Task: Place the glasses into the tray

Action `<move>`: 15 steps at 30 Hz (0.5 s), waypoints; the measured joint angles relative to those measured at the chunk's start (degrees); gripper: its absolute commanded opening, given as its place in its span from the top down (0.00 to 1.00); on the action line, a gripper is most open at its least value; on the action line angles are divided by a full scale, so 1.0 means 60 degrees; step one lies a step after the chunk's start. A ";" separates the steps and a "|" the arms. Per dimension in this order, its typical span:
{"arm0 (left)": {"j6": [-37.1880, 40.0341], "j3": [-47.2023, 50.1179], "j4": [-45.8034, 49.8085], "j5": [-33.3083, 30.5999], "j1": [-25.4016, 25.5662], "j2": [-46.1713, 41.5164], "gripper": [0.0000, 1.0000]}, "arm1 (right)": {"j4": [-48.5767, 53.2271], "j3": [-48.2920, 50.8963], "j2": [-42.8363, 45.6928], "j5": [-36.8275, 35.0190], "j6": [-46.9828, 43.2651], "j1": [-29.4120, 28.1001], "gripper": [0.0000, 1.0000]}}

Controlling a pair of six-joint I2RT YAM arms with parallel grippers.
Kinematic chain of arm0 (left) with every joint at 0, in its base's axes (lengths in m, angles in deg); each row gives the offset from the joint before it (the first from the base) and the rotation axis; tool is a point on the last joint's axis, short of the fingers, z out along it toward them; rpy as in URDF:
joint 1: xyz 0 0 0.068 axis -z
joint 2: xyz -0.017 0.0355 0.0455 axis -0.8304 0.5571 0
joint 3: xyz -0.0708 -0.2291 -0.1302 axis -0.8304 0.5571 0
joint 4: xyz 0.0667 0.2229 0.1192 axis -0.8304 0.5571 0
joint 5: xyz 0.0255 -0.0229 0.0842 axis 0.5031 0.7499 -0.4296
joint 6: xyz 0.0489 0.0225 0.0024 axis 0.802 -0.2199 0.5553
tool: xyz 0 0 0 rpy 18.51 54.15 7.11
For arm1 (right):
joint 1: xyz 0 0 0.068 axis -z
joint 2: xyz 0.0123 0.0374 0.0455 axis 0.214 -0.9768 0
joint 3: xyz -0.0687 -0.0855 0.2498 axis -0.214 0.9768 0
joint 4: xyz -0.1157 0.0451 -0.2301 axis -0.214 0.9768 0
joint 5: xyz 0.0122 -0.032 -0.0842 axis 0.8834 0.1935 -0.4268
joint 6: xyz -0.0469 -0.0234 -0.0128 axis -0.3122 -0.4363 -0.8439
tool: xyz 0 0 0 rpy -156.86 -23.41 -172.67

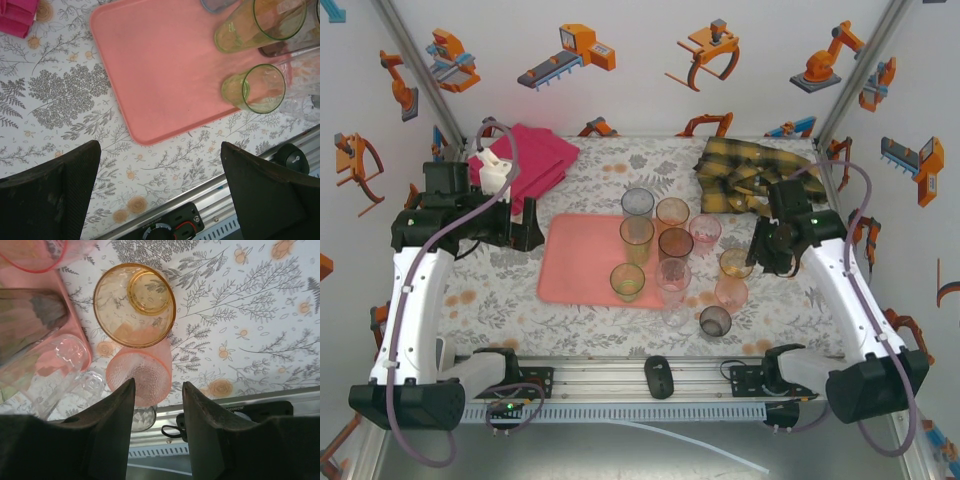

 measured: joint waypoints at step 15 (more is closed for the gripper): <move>-0.0007 0.0000 0.0018 0.0146 0.0000 0.0109 0.02 | -0.2164 0.1552 -0.0823 0.0568 -0.0036 0.1035 0.60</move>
